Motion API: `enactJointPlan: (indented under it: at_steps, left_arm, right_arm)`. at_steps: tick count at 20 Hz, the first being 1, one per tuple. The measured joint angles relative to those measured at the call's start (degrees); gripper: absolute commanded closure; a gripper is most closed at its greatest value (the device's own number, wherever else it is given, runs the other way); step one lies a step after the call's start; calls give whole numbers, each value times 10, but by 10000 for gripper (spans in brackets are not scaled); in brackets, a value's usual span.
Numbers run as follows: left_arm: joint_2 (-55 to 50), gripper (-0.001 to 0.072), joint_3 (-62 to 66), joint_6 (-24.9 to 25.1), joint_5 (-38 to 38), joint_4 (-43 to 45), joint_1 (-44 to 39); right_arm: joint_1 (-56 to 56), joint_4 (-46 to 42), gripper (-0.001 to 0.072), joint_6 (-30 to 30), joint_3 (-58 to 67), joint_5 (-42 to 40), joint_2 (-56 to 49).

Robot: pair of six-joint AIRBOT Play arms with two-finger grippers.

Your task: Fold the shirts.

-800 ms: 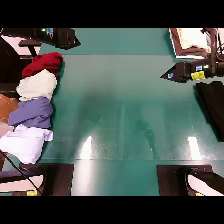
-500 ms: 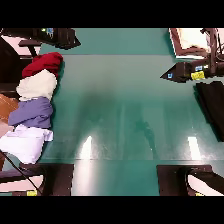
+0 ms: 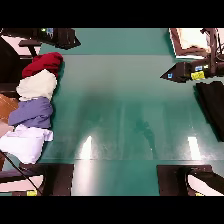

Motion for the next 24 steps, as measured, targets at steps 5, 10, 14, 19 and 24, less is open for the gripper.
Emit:
enactJointPlan:
  at_steps: [5,10,14,19,24]
  left_arm:
    - [-7,83,0,2,61,103,0]
    - [-71,82,0,-65,106,293,49]
    - [-161,82,0,-96,134,339,120]
    - [-264,83,0,-116,196,356,183]
    - [-322,87,0,-122,259,360,204]
  right_arm:
    - [0,0,695,0,0,0,0]
    - [0,0,695,0,0,-2,0]
    - [0,0,695,0,0,-2,0]
    - [0,0,694,0,0,-2,0]
    - [0,1,694,0,0,-4,0]
